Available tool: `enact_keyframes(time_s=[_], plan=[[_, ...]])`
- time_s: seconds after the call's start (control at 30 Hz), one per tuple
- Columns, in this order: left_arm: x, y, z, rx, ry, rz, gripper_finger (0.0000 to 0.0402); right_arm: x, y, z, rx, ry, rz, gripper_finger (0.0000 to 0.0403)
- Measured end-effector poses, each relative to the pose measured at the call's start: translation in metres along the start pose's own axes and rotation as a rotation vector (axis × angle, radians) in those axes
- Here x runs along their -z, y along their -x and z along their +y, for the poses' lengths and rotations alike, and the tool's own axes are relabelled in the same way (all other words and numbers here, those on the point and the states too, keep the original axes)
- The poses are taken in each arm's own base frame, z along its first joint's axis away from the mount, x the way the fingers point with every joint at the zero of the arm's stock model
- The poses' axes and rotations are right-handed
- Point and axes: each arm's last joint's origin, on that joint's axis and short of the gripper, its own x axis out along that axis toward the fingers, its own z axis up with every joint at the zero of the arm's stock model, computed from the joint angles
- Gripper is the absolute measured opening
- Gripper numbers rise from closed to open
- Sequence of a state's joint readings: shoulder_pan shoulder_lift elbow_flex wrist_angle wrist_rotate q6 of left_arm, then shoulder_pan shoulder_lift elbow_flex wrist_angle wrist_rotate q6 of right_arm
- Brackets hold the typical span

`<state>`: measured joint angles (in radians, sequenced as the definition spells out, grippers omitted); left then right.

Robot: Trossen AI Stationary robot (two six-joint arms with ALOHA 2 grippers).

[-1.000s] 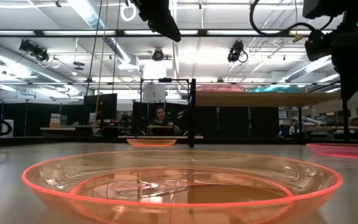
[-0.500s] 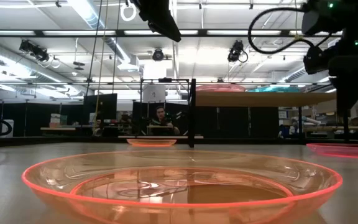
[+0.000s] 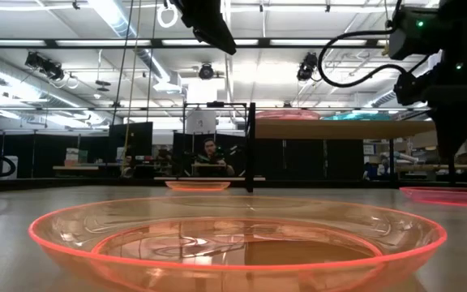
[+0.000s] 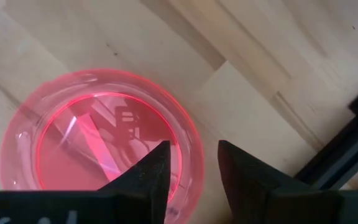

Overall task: Place and stack plates onto a shelf
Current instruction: Stack the pink plate on top of the blue plate on the shelf

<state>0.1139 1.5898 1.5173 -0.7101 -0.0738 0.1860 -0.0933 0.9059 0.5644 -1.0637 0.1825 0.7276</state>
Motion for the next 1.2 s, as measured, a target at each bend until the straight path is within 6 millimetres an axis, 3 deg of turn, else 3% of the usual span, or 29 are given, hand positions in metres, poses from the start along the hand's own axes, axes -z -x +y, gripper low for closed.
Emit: enact_keyframes(time_s=[0.6, 1.2], plan=[[0.0, 0.0, 0.0, 0.0, 0.0, 0.0, 0.0144, -0.025, -0.028, 0.01, 0.017, 0.156, 0.048, 0.0146], [0.0, 0.0, 0.0, 0.0, 0.0, 0.0, 0.0144, -0.033, -0.057, 0.011, 0.041, 0.204, 0.236, 0.0146]])
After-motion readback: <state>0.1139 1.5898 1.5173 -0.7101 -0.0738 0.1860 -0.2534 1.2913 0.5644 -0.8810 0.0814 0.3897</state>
